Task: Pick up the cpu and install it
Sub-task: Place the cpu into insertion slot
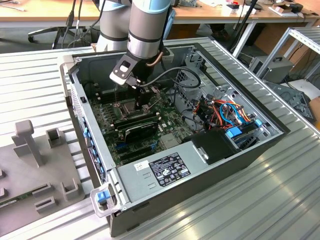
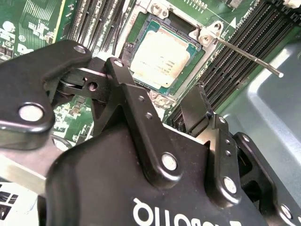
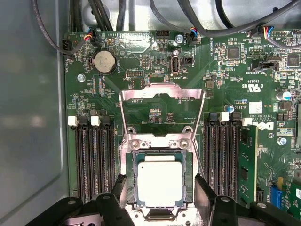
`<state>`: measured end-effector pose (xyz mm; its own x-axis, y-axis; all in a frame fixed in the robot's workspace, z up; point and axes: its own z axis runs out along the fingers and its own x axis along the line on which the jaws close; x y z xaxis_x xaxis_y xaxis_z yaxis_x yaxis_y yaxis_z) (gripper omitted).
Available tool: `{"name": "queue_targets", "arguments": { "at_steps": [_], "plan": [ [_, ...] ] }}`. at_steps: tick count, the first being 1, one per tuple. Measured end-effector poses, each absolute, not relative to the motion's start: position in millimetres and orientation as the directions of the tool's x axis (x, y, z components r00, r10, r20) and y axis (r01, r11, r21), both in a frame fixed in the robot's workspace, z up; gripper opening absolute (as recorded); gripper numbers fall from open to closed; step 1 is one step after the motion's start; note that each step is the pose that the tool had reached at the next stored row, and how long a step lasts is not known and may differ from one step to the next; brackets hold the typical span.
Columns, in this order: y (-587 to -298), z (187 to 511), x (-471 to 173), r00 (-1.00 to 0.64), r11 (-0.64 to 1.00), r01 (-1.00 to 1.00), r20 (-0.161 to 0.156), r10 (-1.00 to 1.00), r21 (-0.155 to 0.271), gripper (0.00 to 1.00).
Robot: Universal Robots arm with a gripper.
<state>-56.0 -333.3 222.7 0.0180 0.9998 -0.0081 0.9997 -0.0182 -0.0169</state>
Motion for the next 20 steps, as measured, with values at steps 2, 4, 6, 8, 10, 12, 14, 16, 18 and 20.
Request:
{"name": "queue_targets", "arguments": {
  "at_steps": [2, 4, 6, 8, 10, 12, 14, 16, 18, 20],
  "plan": [
    [-333.3, 222.8, -56.0, 0.018, -0.018, 1.0, -0.008, 1.0, -0.017, 0.68],
    [-333.3, 222.8, -56.0, 0.018, -0.018, 1.0, -0.008, 1.0, -0.017, 0.6],
    [-333.3, 222.9, -56.0, 0.018, -0.018, 1.0, -0.008, 1.0, -0.017, 0.42],
    [-333.3, 223.0, -56.0, 0.018, -0.018, 1.0, -0.008, 1.0, -0.017, 0.29],
    [-333.3, 223.0, -56.0, 0.018, -0.018, 1.0, -0.008, 1.0, -0.017, 0.24],
    [-333.3, 223.2, -56.0, 0.018, -0.018, 1.0, -0.008, 1.0, -0.017, 0.17],
    [-333.3, 223.2, -56.0, 0.018, -0.018, 1.0, -0.008, 1.0, -0.017, 0.11],
    [-333.3, 223.3, -56.0, 0.018, -0.018, 1.0, -0.008, 1.0, -0.017, 0.11],
    [-333.3, 222.7, -56.0, 0.011, -0.011, 1.0, -0.009, 1.0, -0.017, 0.11],
    [-333.3, 220.7, -56.0, -0.01, 0.01, 1.0, -0.01, 1.0, -0.017, 0.11]
  ]
}}
